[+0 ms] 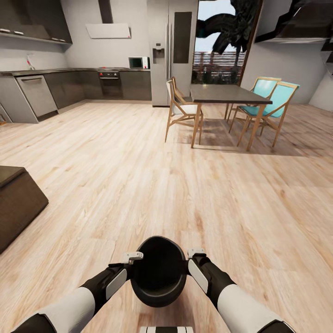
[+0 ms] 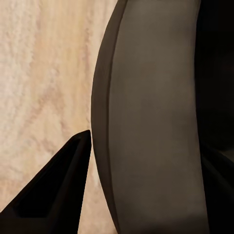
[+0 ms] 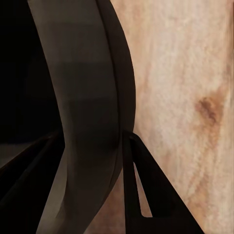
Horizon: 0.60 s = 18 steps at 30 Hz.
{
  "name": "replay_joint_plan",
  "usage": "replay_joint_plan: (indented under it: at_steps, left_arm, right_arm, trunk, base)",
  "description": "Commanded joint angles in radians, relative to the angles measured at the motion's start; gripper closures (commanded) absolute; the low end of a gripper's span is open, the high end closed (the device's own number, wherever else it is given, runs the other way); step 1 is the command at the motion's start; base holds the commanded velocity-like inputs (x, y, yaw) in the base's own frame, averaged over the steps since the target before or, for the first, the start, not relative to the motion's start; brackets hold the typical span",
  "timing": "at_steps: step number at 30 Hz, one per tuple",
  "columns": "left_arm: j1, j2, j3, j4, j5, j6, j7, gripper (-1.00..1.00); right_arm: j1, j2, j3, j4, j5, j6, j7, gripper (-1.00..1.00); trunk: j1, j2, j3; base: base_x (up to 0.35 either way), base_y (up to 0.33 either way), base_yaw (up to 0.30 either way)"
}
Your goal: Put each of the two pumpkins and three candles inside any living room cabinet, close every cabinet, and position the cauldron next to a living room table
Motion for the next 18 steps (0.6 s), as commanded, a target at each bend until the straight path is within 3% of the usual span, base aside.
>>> replay_joint_plan:
  at_steps: [1,18]
  left_arm:
    - [0.0,0.001,-0.015,-0.002,0.024,0.003,0.008,1.0]
    - [0.0,0.002,-0.015,-0.001,0.025,0.013,0.008,1.0]
  right_arm:
    - [-0.001,0.0,0.006,-0.003,-0.018,0.0,-0.007,1.0]
    - [-0.001,0.0,0.007,-0.004,-0.019,-0.002,-0.002,1.0]
  trunk:
    - [-0.001,0.0,0.003]
    - [-0.008,0.004,0.069]
  base:
    - [0.0,0.0,0.0]
    - [0.0,0.0,0.0]
